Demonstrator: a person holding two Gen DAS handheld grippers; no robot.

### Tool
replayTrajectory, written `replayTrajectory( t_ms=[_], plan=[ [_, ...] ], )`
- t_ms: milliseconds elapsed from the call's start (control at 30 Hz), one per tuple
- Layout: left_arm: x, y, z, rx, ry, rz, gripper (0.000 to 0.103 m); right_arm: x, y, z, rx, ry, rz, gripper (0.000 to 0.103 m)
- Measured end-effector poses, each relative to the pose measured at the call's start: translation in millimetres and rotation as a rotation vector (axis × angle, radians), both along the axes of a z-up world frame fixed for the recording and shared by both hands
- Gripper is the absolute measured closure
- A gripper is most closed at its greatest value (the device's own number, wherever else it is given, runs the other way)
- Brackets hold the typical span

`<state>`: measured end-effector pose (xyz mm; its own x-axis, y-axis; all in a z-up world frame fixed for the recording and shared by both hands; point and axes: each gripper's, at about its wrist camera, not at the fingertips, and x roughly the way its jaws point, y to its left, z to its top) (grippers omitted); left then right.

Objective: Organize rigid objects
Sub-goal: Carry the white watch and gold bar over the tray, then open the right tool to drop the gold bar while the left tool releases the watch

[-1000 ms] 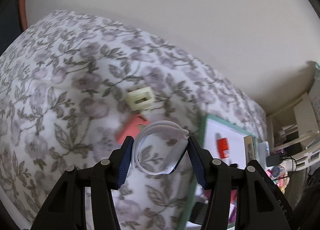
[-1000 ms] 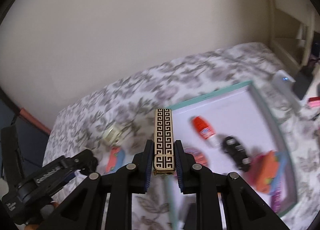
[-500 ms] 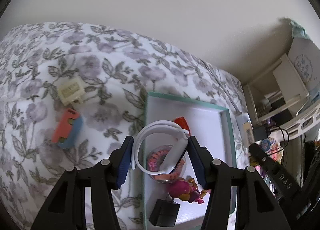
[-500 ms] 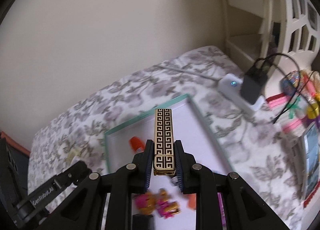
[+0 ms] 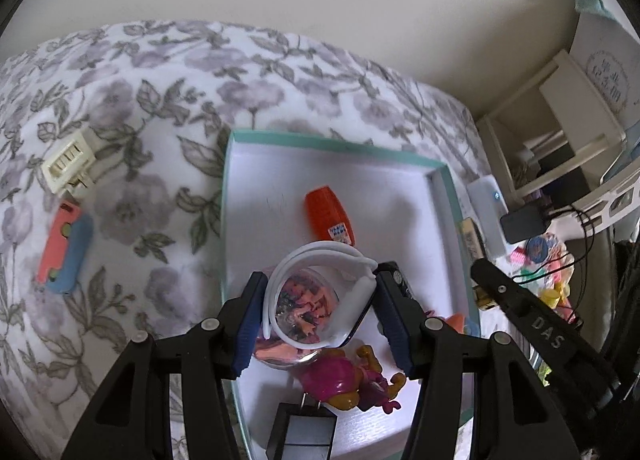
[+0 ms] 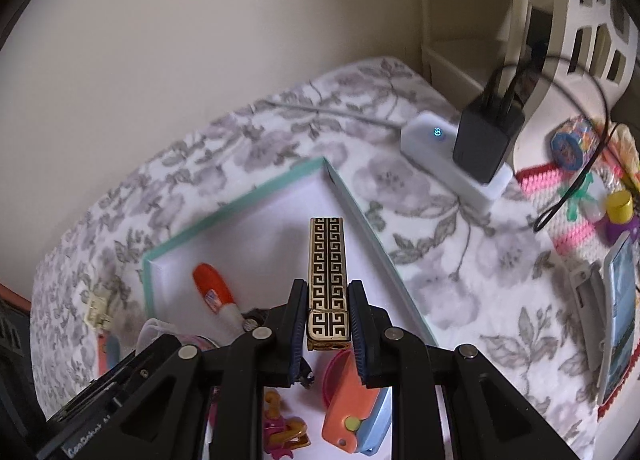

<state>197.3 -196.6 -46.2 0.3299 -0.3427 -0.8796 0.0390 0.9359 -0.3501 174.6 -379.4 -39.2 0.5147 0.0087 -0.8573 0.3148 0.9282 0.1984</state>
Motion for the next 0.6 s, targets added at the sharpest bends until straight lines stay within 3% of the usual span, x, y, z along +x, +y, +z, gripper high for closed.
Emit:
replayTrajectory(
  t_ms=[300,600],
  plan=[
    [1.7,-9.6,-7.0,-0.01,0.022,-0.032,0.046,6.9,3.1,-26.4,-0.005,0.082,0.007,0.081],
    [2.7,-8.9,-6.8,-0.006,0.025,-0.043,0.046,6.5,6.4,-22.5,-0.02,0.087,0.02,0.081]
  ],
)
